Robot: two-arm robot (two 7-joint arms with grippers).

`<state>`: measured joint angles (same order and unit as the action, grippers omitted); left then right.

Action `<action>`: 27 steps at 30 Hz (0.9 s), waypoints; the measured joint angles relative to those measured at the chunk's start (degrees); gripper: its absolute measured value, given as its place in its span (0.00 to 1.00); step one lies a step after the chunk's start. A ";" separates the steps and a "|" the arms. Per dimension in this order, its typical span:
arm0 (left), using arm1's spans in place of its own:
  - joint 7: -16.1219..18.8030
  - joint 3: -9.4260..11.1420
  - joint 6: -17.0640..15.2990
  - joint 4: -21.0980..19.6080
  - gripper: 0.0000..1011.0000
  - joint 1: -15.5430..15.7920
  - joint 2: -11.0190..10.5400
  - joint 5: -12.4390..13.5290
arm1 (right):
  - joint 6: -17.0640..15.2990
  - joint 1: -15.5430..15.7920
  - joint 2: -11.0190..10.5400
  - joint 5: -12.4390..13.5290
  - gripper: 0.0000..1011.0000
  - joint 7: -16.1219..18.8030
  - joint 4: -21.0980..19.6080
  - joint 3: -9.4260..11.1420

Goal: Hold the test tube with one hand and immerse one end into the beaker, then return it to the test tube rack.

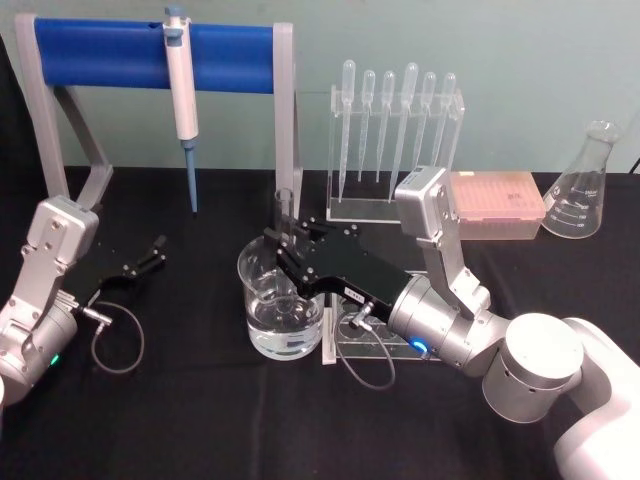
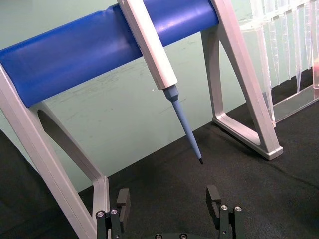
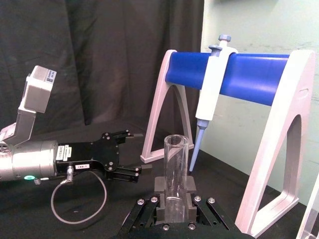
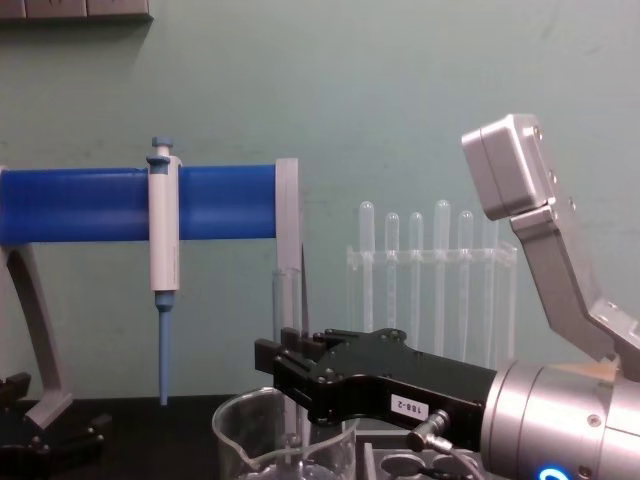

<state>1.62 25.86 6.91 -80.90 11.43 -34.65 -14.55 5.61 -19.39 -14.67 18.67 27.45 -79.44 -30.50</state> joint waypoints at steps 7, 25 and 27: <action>0.00 0.00 0.00 0.00 0.99 0.00 0.00 0.00 | 0.00 0.00 0.00 0.00 0.22 0.00 0.00 0.00; 0.00 0.00 0.00 0.00 0.99 0.00 0.00 0.00 | 0.00 0.00 0.00 0.00 0.22 0.00 0.00 0.00; 0.00 0.00 0.00 0.00 0.99 0.00 0.00 0.00 | 0.00 0.00 0.00 0.01 0.22 0.00 0.00 0.00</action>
<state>1.62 25.86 6.91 -80.90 11.43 -34.64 -14.55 5.61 -19.39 -14.67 18.67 27.44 -79.44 -30.50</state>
